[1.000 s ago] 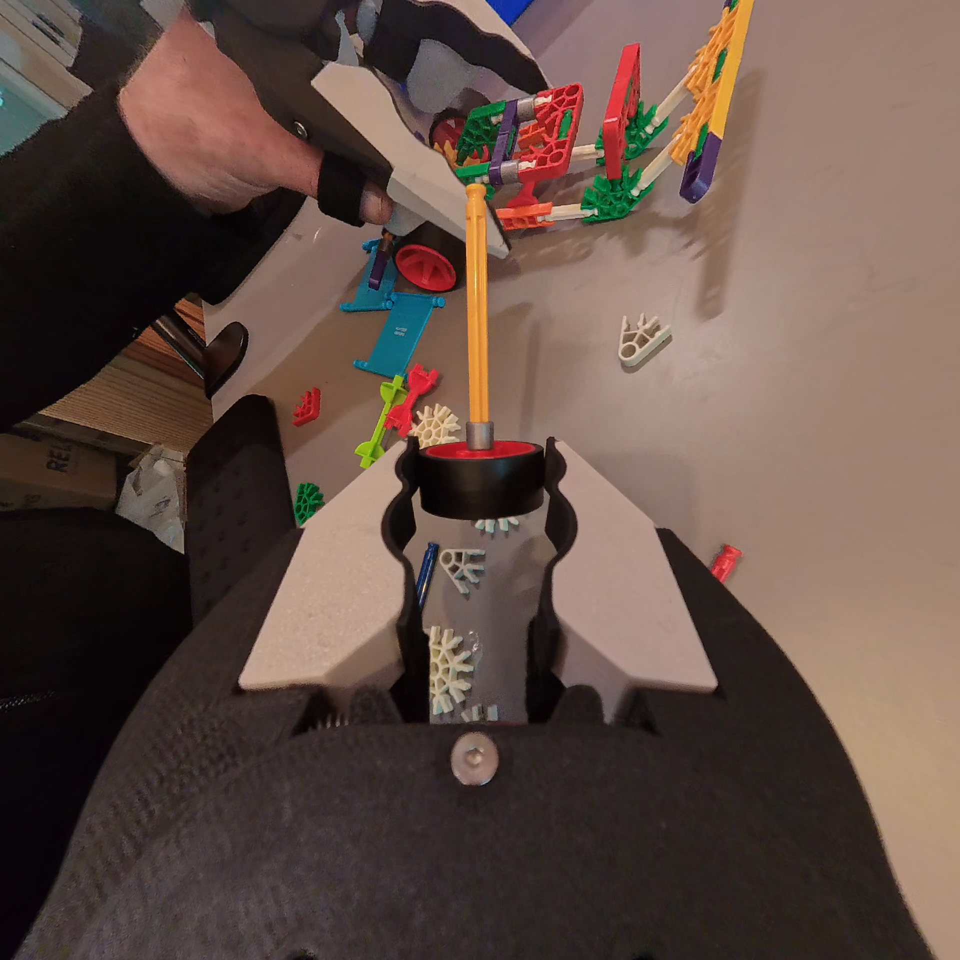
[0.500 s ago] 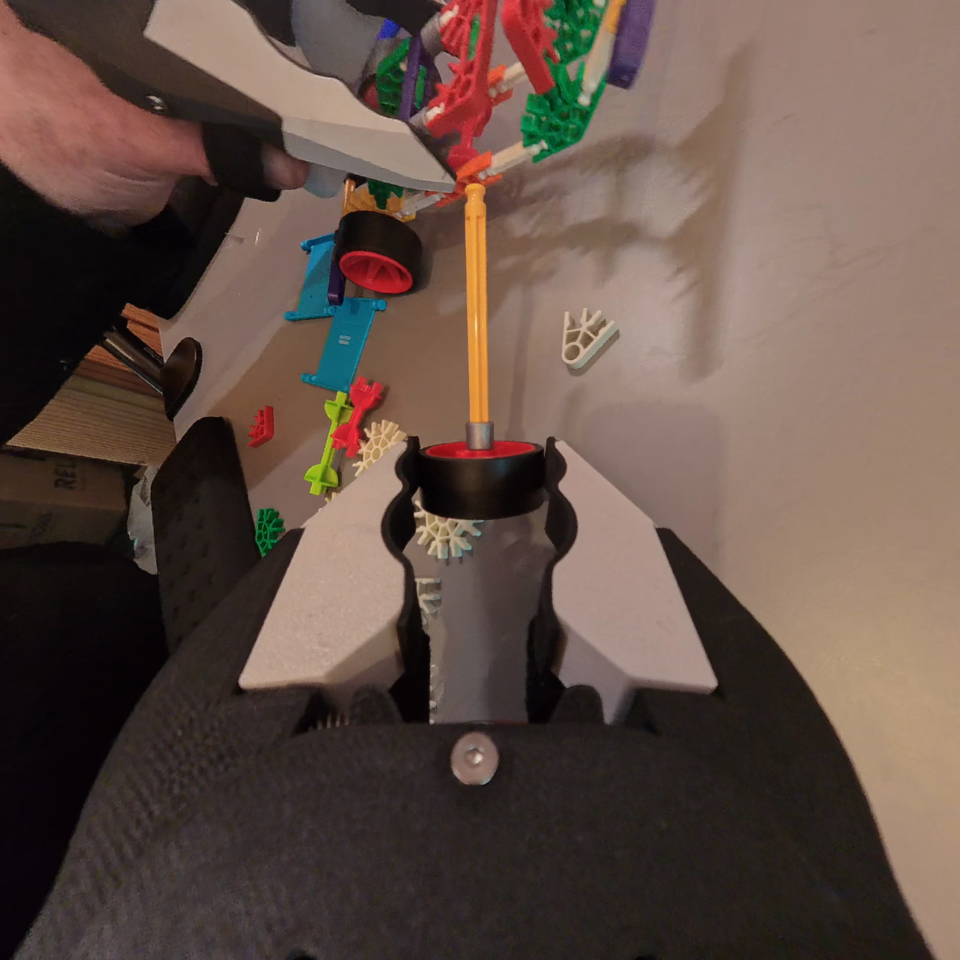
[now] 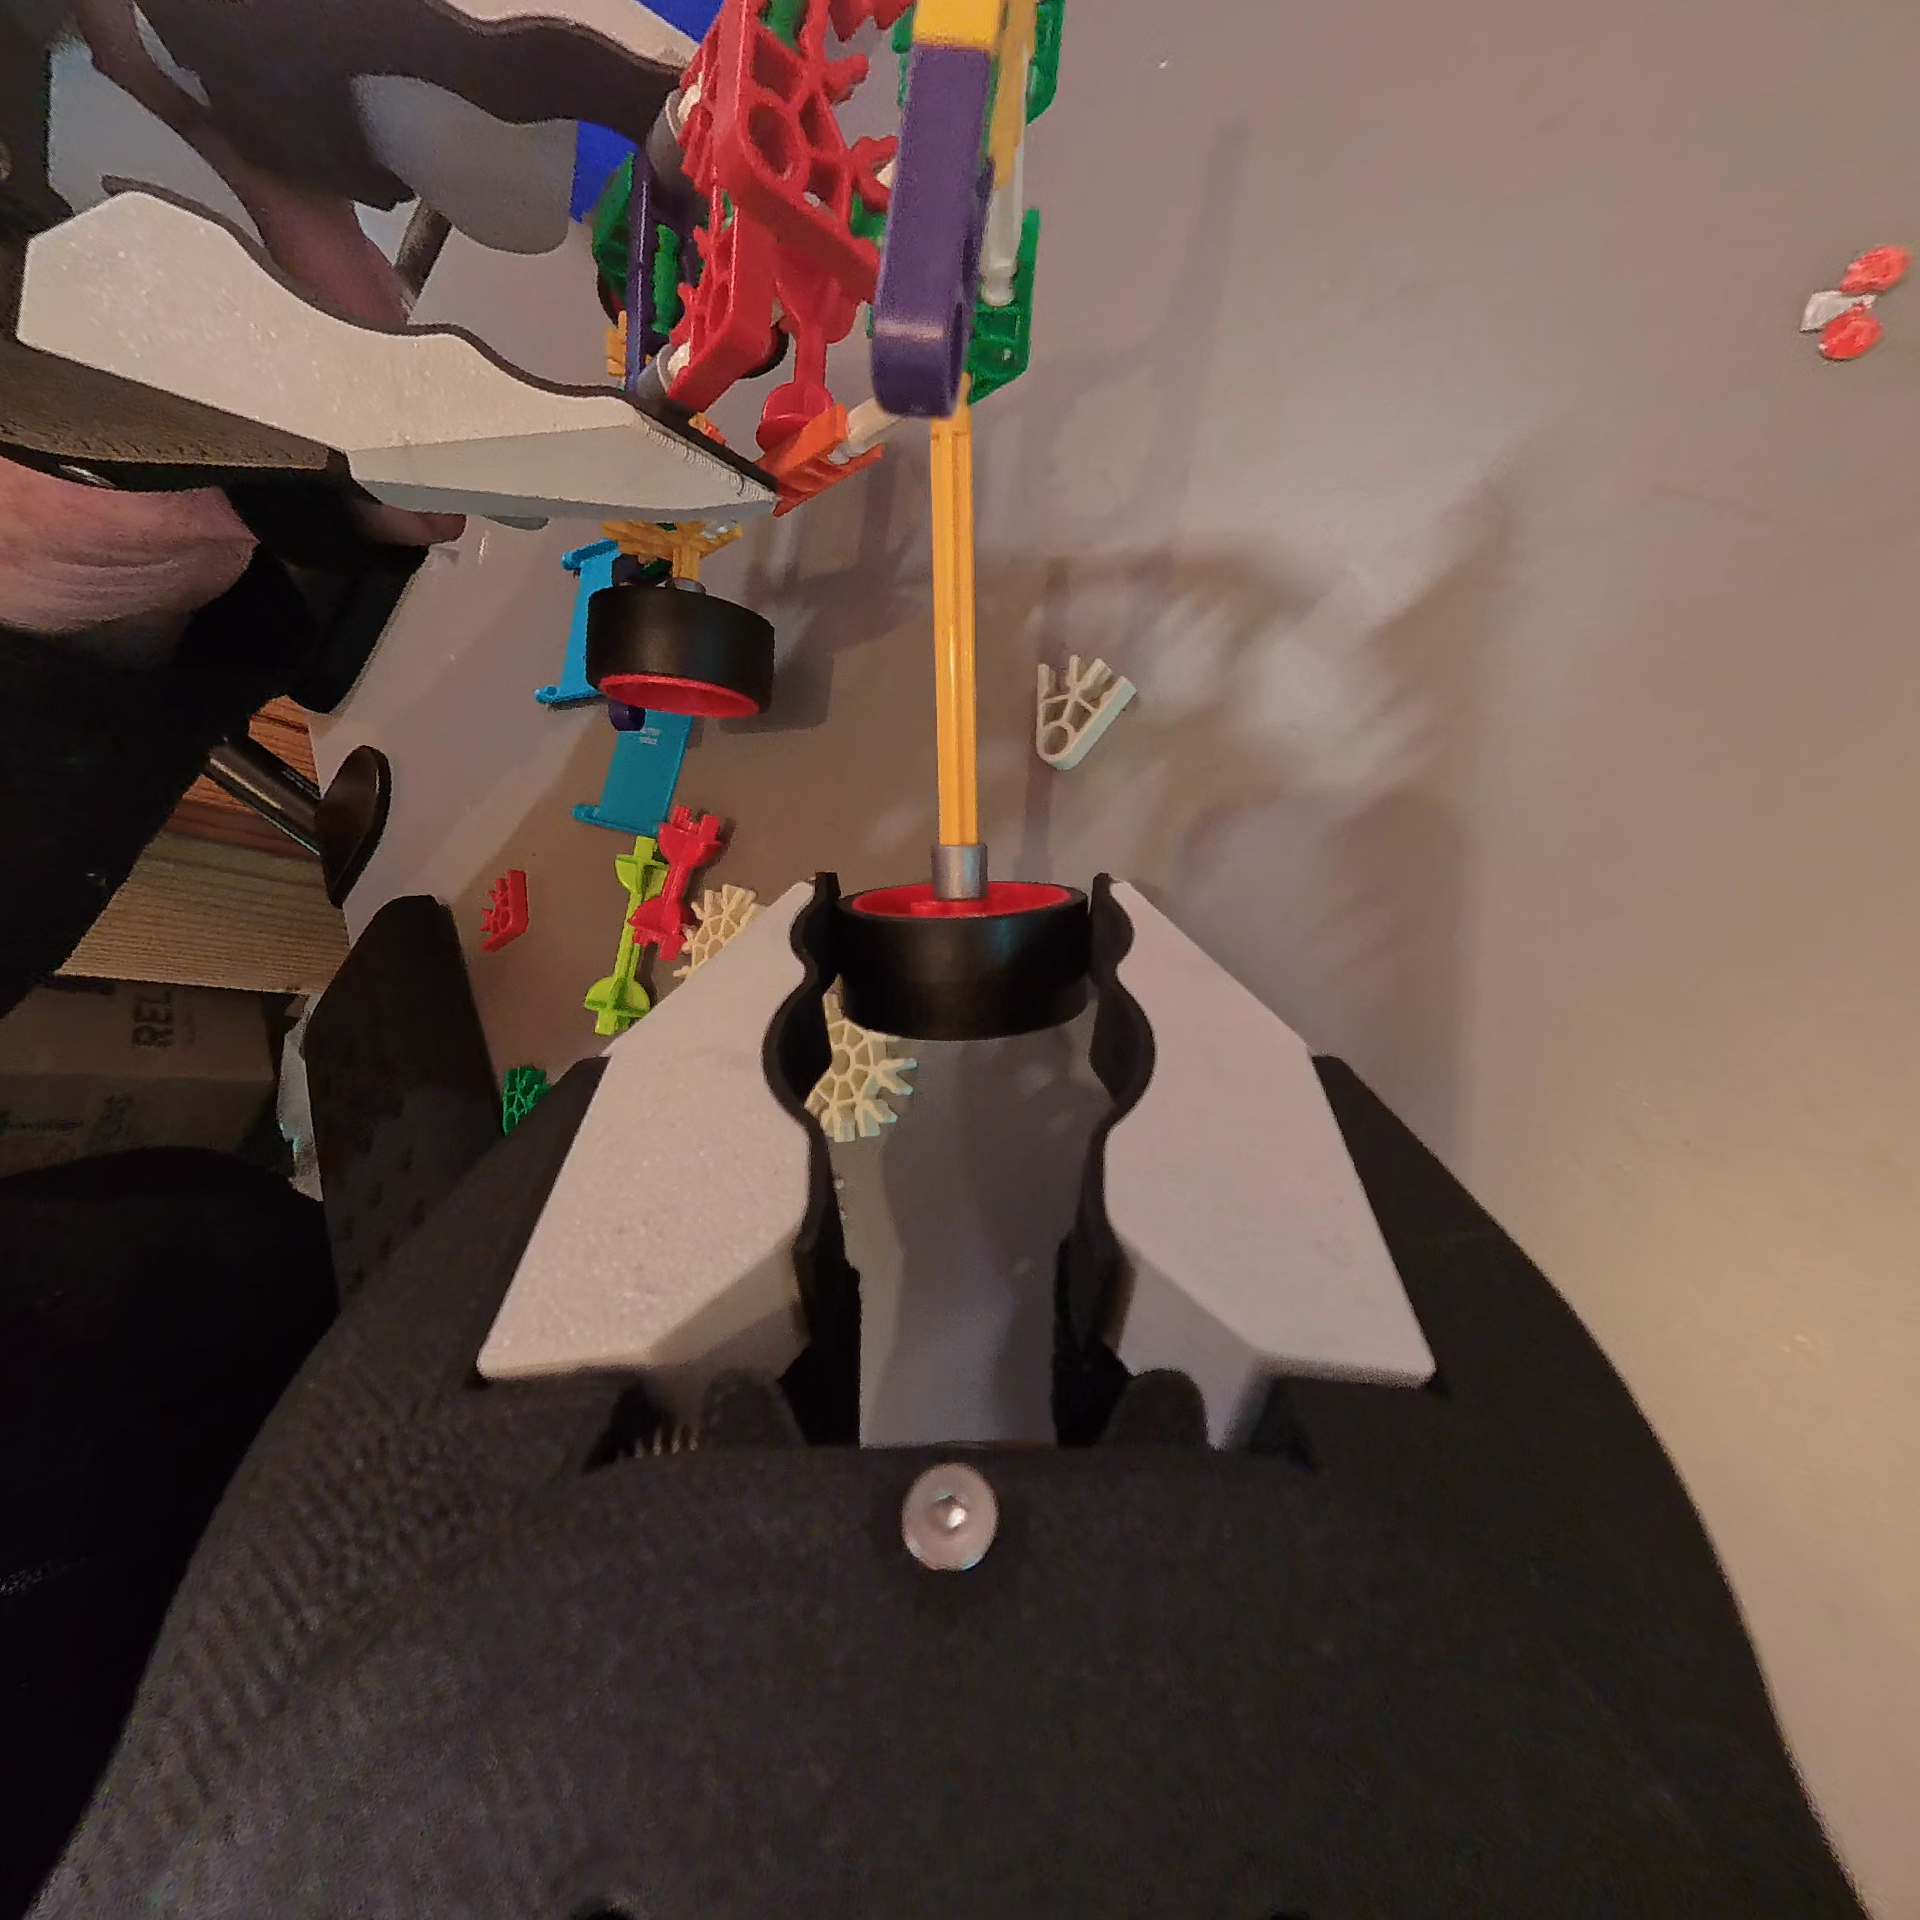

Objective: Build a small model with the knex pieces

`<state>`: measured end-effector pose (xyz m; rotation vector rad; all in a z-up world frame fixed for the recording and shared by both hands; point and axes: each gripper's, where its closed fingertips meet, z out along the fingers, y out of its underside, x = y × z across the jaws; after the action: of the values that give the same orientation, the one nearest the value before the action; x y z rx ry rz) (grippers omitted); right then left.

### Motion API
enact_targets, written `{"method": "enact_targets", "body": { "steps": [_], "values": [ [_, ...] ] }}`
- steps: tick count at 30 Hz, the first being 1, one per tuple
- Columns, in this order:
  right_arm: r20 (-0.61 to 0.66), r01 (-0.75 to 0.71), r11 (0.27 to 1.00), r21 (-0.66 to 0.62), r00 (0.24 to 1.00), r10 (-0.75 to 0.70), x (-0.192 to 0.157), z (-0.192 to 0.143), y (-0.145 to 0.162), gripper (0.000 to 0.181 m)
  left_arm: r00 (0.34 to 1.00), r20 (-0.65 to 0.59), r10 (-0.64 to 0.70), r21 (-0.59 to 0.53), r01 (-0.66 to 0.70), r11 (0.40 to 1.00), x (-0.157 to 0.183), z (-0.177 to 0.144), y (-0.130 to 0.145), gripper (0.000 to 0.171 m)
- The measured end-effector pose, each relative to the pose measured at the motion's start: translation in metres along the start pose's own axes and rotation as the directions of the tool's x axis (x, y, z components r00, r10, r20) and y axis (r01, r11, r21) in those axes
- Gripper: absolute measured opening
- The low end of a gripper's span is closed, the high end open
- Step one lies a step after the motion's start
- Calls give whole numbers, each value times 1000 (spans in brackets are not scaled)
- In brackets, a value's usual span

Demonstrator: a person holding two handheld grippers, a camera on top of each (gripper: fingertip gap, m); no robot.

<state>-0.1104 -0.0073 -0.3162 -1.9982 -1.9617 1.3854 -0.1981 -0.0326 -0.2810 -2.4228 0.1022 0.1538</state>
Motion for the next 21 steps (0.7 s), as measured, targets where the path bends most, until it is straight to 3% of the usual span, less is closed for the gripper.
{"method": "enact_targets", "body": {
  "steps": [11, 21],
  "values": [
    [-20, -41, 999, 5, 999, 41, 7, -9, 3, 45, 999, 5, 36, 8, -36, 999, 8, 4, -8, 51],
    [-26, -54, 998, -13, 998, 54, 10, -15, 4, 45, 979, 48, 200, -11, -199, 980, 27, 7, -16, 51]
  ]
}}
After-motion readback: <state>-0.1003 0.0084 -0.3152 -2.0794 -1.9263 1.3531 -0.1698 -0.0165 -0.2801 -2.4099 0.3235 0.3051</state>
